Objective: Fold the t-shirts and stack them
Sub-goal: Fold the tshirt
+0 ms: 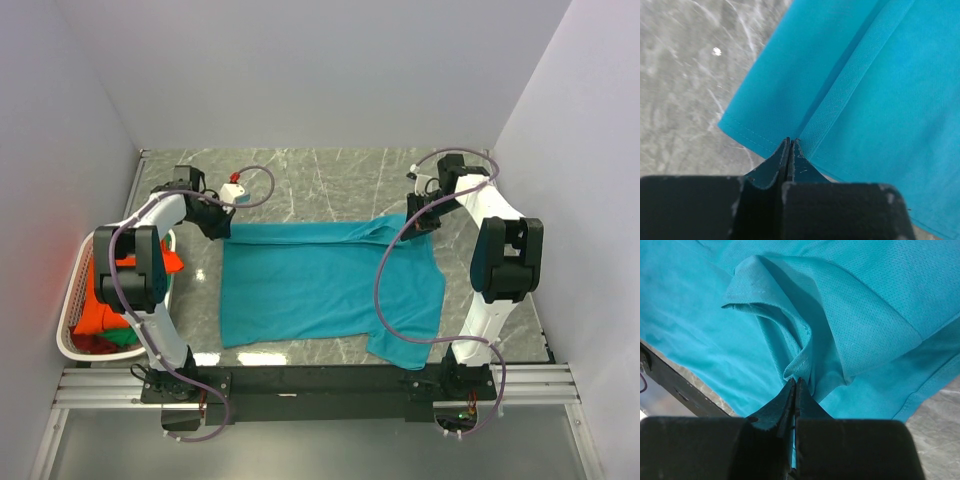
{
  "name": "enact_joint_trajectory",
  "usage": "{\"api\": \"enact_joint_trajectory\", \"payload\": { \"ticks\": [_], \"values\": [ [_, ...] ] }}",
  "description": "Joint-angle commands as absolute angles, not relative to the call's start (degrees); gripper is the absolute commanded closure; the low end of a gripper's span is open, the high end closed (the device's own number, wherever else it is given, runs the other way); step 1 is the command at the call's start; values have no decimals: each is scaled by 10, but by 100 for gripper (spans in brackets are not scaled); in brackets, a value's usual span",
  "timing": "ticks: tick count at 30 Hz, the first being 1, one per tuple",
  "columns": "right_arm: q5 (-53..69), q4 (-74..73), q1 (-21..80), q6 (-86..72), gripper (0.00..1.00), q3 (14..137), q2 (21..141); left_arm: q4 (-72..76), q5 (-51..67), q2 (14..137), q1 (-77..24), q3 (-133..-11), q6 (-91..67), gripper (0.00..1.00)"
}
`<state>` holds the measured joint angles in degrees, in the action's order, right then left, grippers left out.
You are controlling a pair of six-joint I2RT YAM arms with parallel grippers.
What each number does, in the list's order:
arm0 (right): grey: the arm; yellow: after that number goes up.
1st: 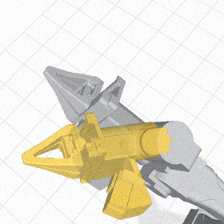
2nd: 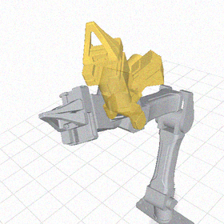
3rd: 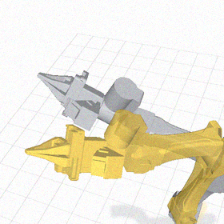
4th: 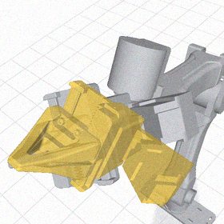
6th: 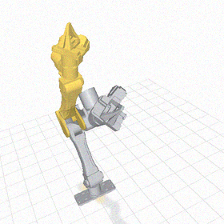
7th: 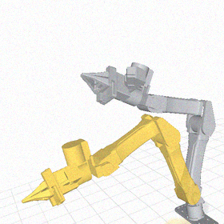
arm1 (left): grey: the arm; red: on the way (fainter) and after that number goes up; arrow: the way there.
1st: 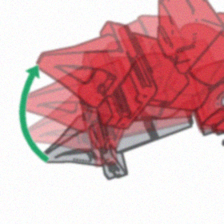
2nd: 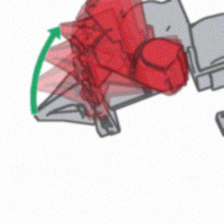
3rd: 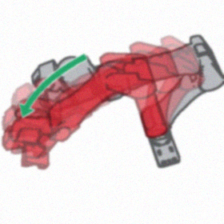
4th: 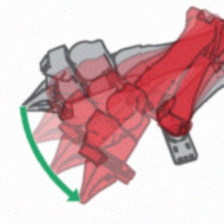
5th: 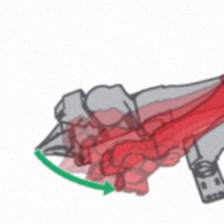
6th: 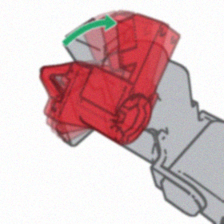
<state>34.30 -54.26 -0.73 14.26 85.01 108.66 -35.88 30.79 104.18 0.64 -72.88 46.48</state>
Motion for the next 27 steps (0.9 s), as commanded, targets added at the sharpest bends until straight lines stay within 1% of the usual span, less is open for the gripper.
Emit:
{"api": "enact_joint_trajectory", "payload": {
  "ticks": [1, 6, 10, 27],
  "values": [
    [342, -542, -5, 149, 100, 840, 1065, -370, 299, 1028, 4, -721, 476, 100],
    [331, -540, -5, 155, 100, 832, 1068, -386, 298, 1043, -14, -718, 479, 100],
    [332, -548, -5, 162, 100, 831, 1064, -381, 292, 1035, -14, -701, 485, 100],
    [333, -555, -3, 167, 100, 803, 1051, -413, 318, 1031, -14, -697, 485, 100]
  ]
}}
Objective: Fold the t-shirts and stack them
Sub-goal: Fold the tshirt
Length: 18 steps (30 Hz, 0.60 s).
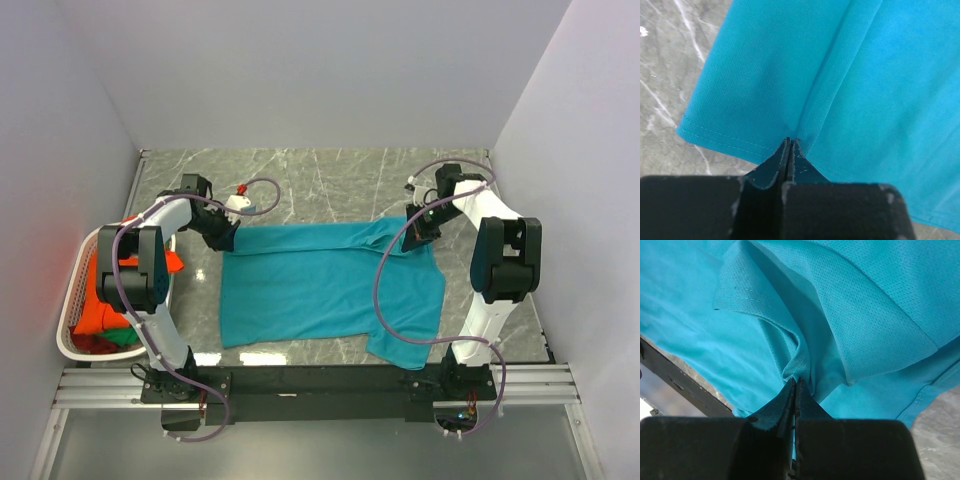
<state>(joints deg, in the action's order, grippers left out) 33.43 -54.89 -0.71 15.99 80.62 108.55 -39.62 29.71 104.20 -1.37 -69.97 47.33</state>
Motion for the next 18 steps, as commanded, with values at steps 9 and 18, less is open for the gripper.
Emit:
{"api": "enact_joint_trajectory", "payload": {
  "ticks": [9, 18],
  "values": [
    [331, -548, 11, 166, 100, 780, 1041, -414, 316, 1040, -14, -691, 489, 100],
    [329, -606, -14, 193, 53, 836, 1040, -475, 344, 1048, 13, -742, 488, 58]
  ]
}}
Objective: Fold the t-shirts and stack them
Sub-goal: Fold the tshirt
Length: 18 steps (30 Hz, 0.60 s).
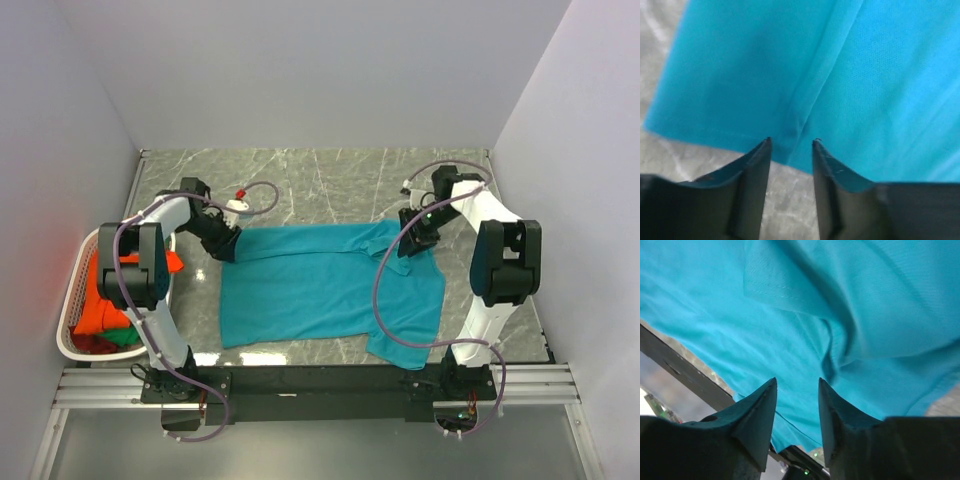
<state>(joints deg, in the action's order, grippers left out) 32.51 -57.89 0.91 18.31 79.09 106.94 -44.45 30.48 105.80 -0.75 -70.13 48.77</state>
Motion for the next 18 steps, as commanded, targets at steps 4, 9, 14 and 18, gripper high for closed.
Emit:
{"api": "enact_joint_trajectory", "payload": {
  "ticks": [4, 9, 14, 18],
  "values": [
    [333, -590, -33, 150, 53, 895, 1048, -464, 364, 1042, 33, -780, 450, 44],
    [279, -536, -36, 66, 56, 941, 1103, -382, 348, 1056, 34, -801, 336, 43],
    [237, -504, -35, 16, 53, 956, 1143, -320, 289, 1081, 33, -807, 263, 42],
    [213, -486, -35, 0, 43, 965, 1163, -307, 279, 1099, 33, -817, 219, 44]
  ]
}}
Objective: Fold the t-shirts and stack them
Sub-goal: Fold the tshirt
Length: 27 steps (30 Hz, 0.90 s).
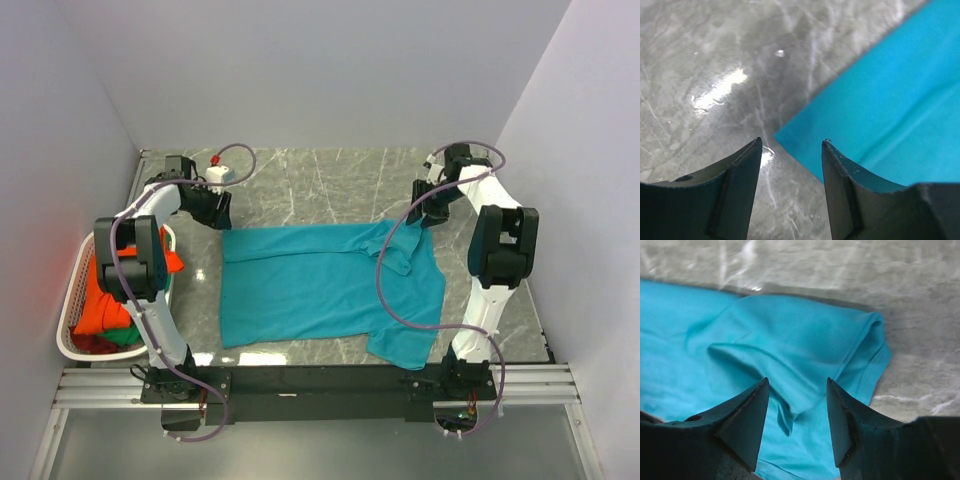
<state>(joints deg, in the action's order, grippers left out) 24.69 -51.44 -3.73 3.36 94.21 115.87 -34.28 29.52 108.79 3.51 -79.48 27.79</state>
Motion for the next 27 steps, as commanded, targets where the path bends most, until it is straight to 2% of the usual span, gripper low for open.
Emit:
{"api": "enact_joint_trajectory", "payload": {
  "ticks": [1, 12, 16, 19, 22, 23, 25, 26, 27],
  "values": [
    [210, -483, -35, -17, 43, 966, 1166, -302, 275, 1101, 33, -817, 214, 44],
    [188, -474, -36, -42, 43, 969, 1203, -289, 258, 1143, 25, -815, 195, 49],
    [185, -459, -39, -38, 47, 964, 1213, -287, 252, 1150, 19, -811, 189, 52],
    [188, -462, -44, -36, 56, 966, 1217, -290, 241, 1169, 19, -816, 177, 61],
    [184, -463, -51, -30, 72, 969, 1220, -296, 219, 1180, 19, -823, 169, 73],
    [181, -463, -54, -26, 82, 969, 1216, -297, 209, 1186, 19, -825, 167, 80],
    [175, -463, -56, -24, 93, 964, 1213, -301, 201, 1194, 20, -828, 163, 87],
    [172, -465, -57, -20, 100, 963, 1209, -303, 195, 1196, 20, -830, 163, 94],
    [168, -466, -60, -18, 100, 961, 1207, -307, 193, 1199, 20, -831, 161, 97]
  ]
}}
